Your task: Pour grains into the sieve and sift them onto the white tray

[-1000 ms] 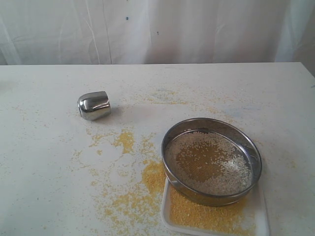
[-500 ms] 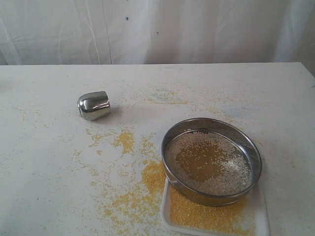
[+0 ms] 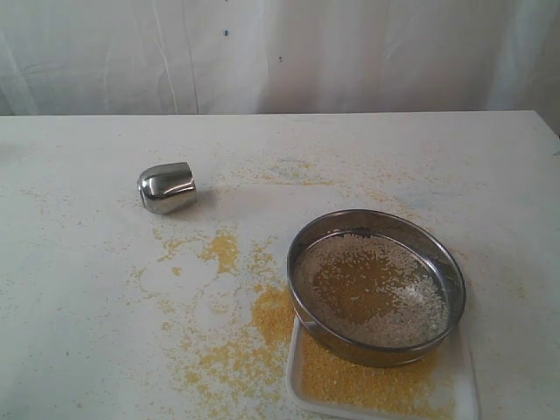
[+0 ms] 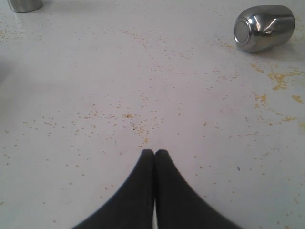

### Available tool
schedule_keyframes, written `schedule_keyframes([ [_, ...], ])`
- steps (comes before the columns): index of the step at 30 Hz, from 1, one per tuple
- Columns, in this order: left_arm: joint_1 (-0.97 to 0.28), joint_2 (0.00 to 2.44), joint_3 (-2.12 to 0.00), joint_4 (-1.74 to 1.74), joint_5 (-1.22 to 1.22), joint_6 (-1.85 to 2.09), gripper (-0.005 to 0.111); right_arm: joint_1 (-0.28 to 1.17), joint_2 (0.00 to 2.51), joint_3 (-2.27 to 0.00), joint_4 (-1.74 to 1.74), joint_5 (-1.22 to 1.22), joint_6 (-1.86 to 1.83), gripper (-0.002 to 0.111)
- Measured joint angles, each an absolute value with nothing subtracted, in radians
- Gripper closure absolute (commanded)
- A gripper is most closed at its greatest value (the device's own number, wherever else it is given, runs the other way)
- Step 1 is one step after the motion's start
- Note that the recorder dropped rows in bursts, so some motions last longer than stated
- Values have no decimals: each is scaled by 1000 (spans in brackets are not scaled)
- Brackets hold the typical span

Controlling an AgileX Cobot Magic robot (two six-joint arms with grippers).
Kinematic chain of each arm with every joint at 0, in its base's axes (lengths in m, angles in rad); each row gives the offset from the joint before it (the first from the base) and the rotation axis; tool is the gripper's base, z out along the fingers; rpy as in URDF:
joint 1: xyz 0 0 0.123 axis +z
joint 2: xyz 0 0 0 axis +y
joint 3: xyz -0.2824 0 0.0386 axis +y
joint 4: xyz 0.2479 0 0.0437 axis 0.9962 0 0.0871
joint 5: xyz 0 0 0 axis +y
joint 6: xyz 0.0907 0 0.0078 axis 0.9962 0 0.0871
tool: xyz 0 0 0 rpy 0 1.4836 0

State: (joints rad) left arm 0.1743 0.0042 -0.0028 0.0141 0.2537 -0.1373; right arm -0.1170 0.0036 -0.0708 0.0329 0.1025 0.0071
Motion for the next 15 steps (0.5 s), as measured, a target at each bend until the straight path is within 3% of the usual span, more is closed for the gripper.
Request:
schedule_keyframes([
  [8, 174, 4, -3, 14, 254, -137, 107, -117, 4, -4, 31, 325, 7, 108],
  [15, 174, 4, -3, 14, 254, -137, 107, -117, 4, -2, 31, 349, 7, 108],
])
